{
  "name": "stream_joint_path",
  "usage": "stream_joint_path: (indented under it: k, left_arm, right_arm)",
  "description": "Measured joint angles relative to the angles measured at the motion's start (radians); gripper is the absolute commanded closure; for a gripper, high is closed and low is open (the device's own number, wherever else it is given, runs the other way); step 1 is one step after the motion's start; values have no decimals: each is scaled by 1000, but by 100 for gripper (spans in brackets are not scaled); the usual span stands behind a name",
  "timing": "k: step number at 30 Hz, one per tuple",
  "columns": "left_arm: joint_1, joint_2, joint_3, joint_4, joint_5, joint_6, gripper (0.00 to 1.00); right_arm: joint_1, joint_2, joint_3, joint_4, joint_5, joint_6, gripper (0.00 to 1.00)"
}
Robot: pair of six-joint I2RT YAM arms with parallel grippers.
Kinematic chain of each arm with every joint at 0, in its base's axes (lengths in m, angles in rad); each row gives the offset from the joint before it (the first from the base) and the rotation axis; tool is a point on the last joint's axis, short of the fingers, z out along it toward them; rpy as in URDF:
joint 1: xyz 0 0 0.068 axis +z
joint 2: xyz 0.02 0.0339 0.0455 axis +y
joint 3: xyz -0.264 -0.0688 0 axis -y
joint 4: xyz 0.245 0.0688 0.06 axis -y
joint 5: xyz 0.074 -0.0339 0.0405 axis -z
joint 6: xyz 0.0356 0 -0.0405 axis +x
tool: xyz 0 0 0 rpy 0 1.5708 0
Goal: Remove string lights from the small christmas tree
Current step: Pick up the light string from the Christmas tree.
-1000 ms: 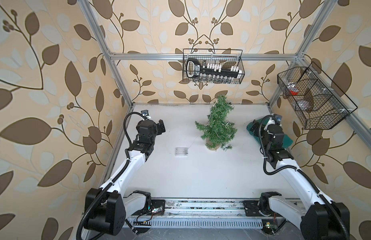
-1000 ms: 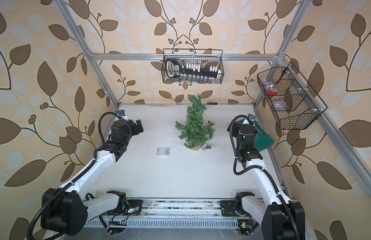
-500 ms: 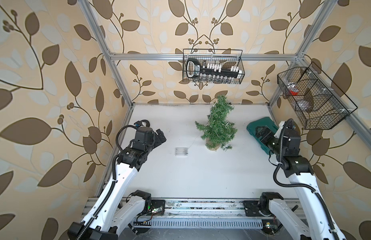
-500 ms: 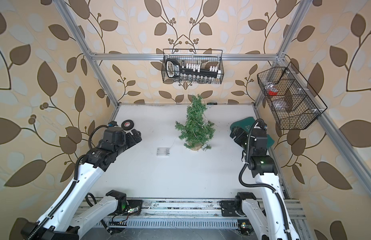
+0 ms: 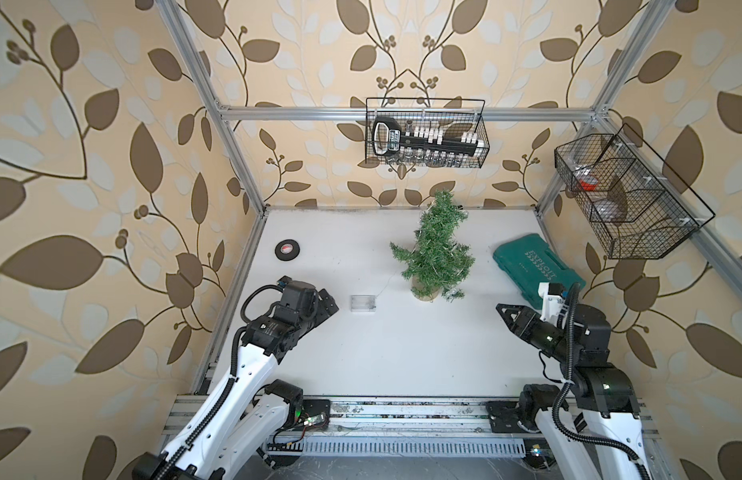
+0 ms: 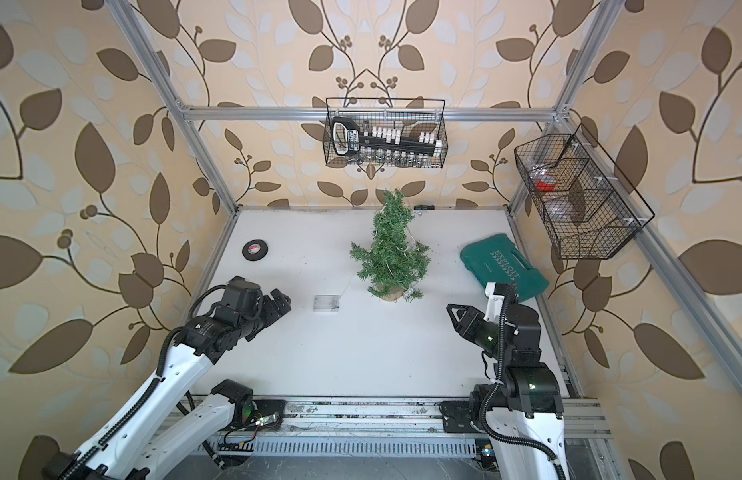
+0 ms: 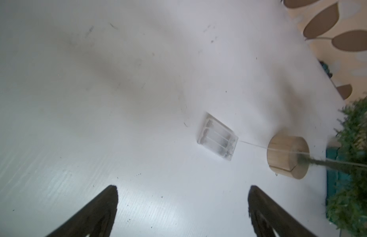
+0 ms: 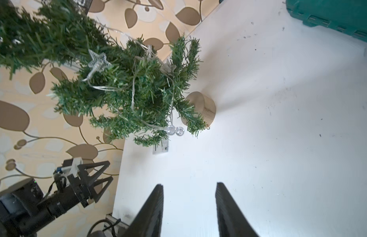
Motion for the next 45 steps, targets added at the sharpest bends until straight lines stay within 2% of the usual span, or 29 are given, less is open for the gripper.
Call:
stream_joint_path:
  k: [3,5,11,16,21,24,32,45]
  left_arm:
    - [-119,2,-39,10,-38,2,1]
    - [-167,9,-64,8,-56,2,1]
    - [-193,84,-69,25,-71,26,1]
    - [-193,99,-68,64,-72,52,1]
    - [-193,100,-65,88,-72,77,1]
    - [-193,112,-51,89,-72,84,1]
    - [-193,169,-19,93,-59,103,1]
    - [-193,170,-19,104,-52,102,2]
  right_arm:
    - [0,0,-31,29,-42,3,66]
    - [0,4,-55,54,-60,8,66]
    - [46,75,-117,170,-80,19,66]
    - [235,161,-122,268,18,16,65]
    - [487,281,-119,369,211,-5,65]
    - [581,347,-112,407,313,-23,66]
    - [597,370,-90,468,471,-60,66]
    - [542,486,-28,534,476,-109,66]
